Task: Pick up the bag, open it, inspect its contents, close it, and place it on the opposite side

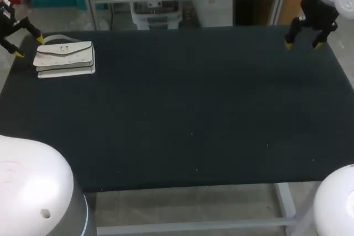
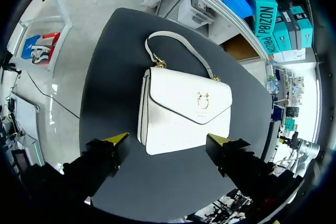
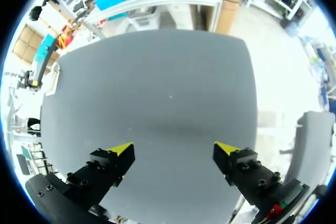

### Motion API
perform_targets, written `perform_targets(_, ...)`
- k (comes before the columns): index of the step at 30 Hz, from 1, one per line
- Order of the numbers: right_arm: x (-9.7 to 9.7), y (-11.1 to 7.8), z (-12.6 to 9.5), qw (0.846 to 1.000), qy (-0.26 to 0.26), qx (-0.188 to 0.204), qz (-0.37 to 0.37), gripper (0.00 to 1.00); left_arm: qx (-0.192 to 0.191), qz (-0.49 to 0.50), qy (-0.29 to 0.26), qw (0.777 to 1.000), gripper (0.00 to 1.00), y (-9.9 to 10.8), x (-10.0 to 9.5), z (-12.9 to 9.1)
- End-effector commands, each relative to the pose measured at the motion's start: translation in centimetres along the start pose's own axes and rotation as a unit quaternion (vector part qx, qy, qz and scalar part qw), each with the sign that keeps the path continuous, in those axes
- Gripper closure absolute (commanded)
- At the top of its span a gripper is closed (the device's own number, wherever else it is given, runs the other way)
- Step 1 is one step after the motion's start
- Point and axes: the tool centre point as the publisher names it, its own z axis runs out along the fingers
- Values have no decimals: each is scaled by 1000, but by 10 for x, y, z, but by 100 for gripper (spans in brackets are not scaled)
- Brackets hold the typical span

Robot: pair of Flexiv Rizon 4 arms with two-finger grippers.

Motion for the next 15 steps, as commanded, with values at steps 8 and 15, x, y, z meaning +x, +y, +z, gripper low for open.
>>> perform_targets(8, -3, -5, -6, 1000, -3, 1, 7, 0, 72, 8, -111, 991, 0, 67, 54, -20)
perform_targets(15, -4, -5, -8, 1000, -3, 1, 8, 0, 78, 14, -127, 989, 0, 89, 78, -25)
